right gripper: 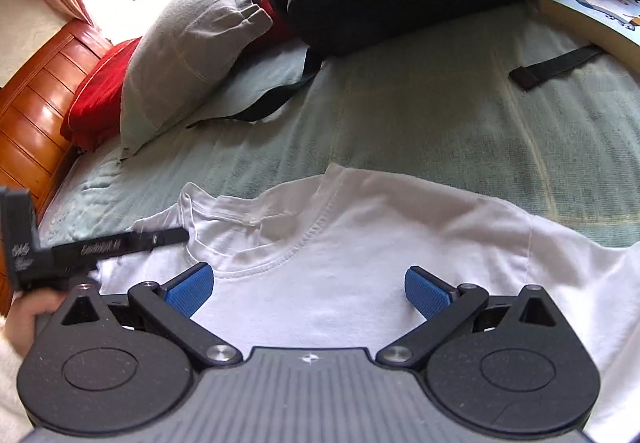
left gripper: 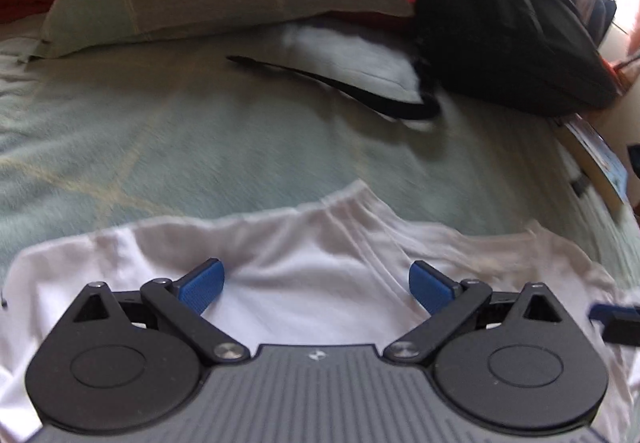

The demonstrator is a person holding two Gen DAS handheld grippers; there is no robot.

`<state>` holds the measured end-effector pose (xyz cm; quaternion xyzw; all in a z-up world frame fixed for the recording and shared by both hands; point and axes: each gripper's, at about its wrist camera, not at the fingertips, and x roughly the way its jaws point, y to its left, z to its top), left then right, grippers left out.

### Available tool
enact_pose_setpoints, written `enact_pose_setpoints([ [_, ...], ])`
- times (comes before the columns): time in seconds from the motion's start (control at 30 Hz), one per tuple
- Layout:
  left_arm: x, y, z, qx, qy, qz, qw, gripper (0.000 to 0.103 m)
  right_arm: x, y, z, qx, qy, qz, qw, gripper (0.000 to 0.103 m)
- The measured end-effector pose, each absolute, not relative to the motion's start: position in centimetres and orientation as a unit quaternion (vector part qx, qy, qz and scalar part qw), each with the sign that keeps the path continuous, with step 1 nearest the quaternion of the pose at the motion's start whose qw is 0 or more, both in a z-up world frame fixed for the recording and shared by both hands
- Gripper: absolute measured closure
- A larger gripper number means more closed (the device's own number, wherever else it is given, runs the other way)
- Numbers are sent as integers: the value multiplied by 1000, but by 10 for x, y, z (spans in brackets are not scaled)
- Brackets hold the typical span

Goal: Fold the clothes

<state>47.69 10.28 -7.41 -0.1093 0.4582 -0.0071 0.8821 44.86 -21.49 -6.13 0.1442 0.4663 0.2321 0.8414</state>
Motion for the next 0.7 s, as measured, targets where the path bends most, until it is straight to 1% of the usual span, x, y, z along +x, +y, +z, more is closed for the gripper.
enact_pose_setpoints([
  [0.13,492,110,-75,-88,451,20,888,5,445,-208,-60,129,463,236,845,0],
  [0.2,487,103,-64,-74,445,16,892,5,443,-209,-59,130,456,234,849,0],
  [0.27,474,94,-50,-81,440,-8,895,5,442,-211,-56,133,449,231,853,0],
  [0.4,453,75,-39,-158,461,-123,864,4,442,-214,-55,142,448,238,850,0],
  [0.47,455,67,-48,-195,476,-169,841,4,443,-215,-56,143,452,242,847,0],
  [0.53,461,62,-59,-217,488,-188,825,4,444,-216,-57,142,456,245,844,0],
  [0.6,472,63,-73,-225,493,-169,823,4,445,-217,-57,142,457,246,843,0],
  [0.7,485,78,-85,-256,464,-148,835,4,446,-221,-58,149,456,249,841,0],
])
